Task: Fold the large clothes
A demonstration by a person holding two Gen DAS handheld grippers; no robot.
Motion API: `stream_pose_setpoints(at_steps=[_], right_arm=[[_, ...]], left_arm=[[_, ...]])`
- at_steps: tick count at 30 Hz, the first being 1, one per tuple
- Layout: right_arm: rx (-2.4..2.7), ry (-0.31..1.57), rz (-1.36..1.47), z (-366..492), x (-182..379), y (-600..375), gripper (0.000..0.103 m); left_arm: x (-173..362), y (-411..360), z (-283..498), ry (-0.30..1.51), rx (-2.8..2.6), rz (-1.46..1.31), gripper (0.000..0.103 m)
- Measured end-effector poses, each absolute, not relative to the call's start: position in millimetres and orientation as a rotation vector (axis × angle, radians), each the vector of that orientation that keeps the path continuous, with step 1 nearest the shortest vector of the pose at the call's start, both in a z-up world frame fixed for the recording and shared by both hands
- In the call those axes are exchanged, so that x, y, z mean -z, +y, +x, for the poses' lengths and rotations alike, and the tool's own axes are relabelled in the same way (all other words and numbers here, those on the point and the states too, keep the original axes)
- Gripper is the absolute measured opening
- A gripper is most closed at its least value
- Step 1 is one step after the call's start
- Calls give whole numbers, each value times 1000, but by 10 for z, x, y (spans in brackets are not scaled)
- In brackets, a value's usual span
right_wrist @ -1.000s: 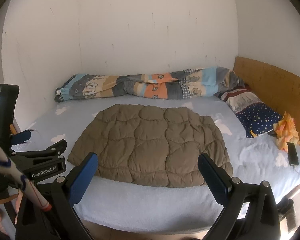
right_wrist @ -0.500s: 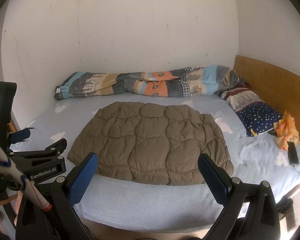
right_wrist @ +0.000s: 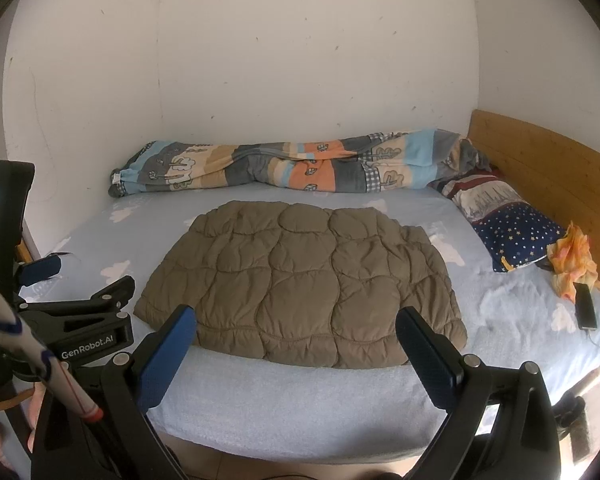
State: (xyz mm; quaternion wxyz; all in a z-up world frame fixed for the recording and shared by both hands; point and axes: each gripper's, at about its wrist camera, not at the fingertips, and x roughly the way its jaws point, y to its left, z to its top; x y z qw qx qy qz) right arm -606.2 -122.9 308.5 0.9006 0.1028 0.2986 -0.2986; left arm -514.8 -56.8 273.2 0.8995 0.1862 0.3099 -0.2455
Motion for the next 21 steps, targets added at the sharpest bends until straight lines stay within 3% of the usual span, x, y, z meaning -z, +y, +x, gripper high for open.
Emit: stream_pose_setpoints(at_steps=[21], right_arm=[[615, 622, 212, -6090, -3075, -1247, 102]], left_arm=[[-2724, -574, -5168, 639, 513, 390, 97]])
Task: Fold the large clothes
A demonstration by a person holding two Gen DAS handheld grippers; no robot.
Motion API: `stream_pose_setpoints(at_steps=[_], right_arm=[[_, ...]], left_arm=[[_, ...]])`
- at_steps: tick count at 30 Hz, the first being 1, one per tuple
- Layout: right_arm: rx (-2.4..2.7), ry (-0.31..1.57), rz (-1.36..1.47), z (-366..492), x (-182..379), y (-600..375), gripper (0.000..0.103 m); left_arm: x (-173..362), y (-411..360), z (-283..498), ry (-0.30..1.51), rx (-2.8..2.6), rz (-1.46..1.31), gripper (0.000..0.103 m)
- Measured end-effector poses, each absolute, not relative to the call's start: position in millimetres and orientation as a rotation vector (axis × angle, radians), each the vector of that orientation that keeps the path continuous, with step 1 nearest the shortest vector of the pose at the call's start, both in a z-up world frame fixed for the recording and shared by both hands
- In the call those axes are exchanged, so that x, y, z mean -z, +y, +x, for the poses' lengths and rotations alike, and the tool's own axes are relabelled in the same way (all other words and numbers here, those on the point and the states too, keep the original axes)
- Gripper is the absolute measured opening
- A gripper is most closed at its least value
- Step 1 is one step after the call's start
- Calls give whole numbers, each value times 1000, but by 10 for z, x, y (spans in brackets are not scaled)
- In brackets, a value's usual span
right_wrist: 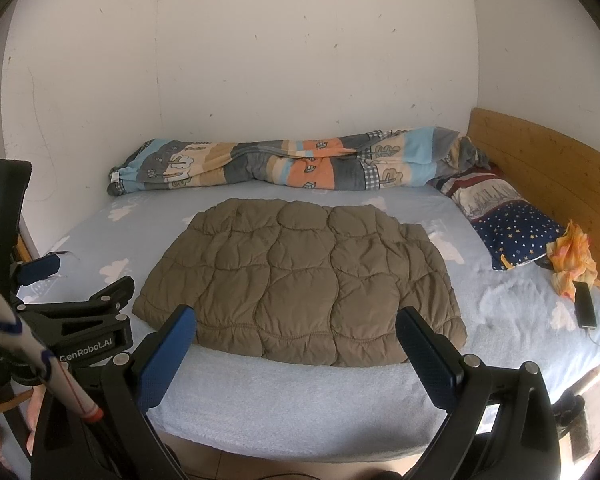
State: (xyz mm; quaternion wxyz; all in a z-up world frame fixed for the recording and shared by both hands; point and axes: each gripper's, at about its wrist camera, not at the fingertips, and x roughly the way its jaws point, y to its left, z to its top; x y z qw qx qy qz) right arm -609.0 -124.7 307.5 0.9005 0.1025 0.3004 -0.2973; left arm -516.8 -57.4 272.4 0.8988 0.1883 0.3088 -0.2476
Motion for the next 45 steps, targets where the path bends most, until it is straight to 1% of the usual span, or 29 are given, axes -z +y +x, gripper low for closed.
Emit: stream_pose_setpoints(at_steps=[41, 45], right_arm=[[616, 627, 214, -6192, -3032, -1284, 102], [616, 626, 213, -6195, -3036, -1289, 102]], left_arm=[[-2732, -569, -5173, 629, 524, 394, 97], [-2707, -485, -5157, 656, 588, 351, 97]])
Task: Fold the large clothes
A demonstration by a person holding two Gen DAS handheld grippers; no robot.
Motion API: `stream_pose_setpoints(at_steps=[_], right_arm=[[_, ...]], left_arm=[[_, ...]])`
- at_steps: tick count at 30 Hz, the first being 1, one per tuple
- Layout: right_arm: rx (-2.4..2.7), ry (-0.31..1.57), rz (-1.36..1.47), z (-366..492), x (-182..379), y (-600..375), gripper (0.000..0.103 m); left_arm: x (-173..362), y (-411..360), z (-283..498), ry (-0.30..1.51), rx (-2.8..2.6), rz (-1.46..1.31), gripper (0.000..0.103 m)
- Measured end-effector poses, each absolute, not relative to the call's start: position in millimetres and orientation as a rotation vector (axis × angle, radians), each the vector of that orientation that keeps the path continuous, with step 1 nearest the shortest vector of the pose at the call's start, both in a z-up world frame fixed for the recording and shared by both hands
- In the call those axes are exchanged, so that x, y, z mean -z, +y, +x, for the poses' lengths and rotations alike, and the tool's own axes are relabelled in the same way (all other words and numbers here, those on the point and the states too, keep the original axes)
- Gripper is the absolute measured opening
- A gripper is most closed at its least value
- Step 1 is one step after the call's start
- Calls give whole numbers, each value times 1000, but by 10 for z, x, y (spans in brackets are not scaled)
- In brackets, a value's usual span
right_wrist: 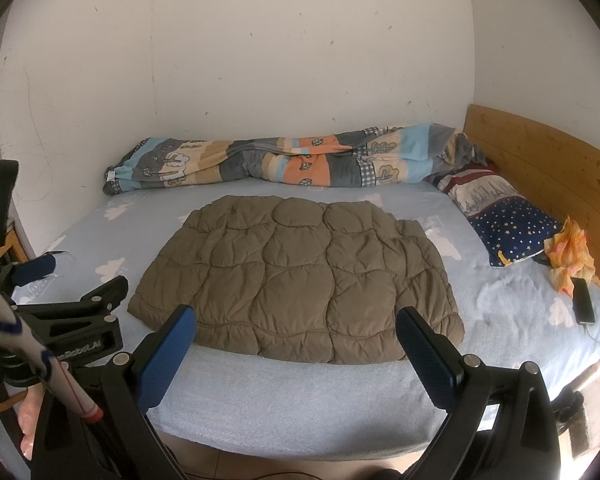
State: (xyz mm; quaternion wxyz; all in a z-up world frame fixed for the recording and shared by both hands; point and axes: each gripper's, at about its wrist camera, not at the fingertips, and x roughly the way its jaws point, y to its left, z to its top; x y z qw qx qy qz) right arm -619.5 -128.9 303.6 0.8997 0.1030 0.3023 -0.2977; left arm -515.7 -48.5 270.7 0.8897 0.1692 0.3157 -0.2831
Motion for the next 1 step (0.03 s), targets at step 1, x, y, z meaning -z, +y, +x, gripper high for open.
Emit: stream_pose_setpoints(at_steps=[1], right_arm=[[621, 624, 214, -6214, -3034, -1298, 102]], left_arm=[[-2704, -466, -5143, 651, 586, 350, 97]])
